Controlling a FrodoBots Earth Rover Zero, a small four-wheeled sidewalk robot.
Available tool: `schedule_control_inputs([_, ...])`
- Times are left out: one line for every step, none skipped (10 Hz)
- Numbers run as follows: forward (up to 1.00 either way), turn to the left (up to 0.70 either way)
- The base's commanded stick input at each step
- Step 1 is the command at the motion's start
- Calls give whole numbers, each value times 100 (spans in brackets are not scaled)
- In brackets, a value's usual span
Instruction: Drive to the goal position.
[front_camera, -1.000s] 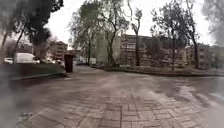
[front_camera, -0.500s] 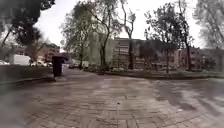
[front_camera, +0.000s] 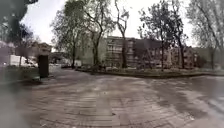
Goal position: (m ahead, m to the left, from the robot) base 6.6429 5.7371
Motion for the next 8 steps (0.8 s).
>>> schedule_control_inputs([100,4])
schedule_control_inputs([100,27])
schedule_control_inputs([100,27])
schedule_control_inputs([100,27])
schedule_control_inputs([100,27])
schedule_control_inputs([100,27])
schedule_control_inputs([100,27])
schedule_control_inputs([100,27])
